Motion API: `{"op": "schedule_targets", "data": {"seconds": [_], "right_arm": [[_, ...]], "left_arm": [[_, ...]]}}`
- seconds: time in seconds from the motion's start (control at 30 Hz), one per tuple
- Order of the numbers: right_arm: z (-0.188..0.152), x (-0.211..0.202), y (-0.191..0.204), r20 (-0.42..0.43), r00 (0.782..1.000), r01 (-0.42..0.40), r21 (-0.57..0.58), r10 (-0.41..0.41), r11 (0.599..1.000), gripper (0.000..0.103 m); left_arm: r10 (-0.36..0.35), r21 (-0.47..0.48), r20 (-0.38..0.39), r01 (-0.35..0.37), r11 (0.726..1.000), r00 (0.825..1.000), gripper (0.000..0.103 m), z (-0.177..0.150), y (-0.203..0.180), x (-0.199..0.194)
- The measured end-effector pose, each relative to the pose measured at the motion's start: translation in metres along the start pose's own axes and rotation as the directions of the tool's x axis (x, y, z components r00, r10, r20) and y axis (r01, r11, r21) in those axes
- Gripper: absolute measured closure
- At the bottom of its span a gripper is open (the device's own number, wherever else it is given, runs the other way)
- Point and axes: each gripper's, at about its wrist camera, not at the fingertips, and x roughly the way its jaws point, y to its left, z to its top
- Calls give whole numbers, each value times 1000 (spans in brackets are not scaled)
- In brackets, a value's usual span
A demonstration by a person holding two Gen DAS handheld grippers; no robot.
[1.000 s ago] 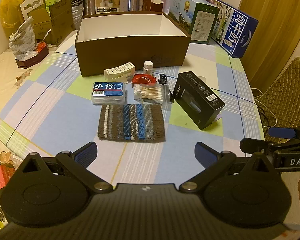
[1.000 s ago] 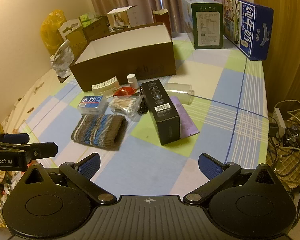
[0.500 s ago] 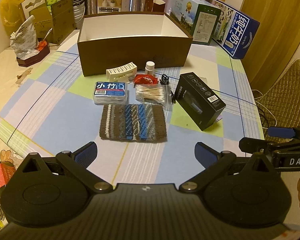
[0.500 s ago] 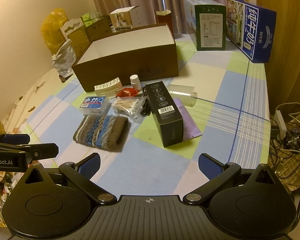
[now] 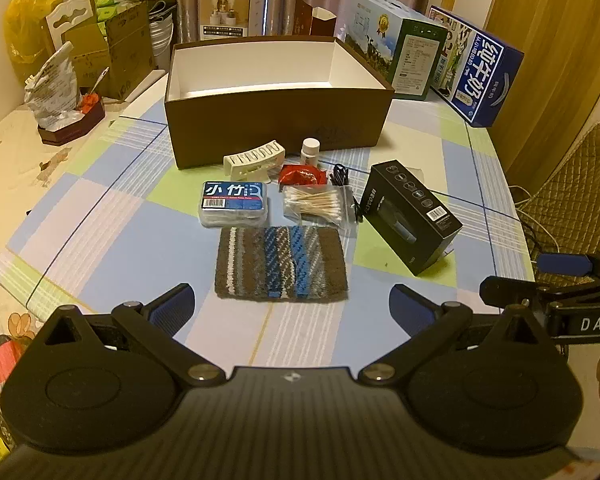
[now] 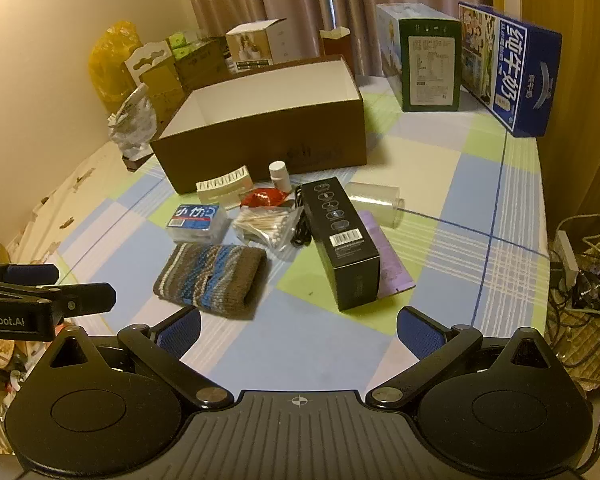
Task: Organize objects
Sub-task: 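Move the right tool toward the black box while the left tool approaches the knitted pouch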
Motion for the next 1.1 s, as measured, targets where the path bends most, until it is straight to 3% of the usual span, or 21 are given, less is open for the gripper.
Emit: {"op": "schedule_targets", "data": {"seconds": [0.6, 1.1], "right_arm": [[13, 28, -15, 11, 1000, -10, 31, 10, 999, 2], [28, 67, -32, 28, 1000, 14, -33, -13, 999, 5]], "left_arm": [[10, -9, -45, -10, 1000, 999, 1, 16, 20, 28], [-6, -26, -65, 4, 1000, 998, 1, 28, 38, 68]]}}
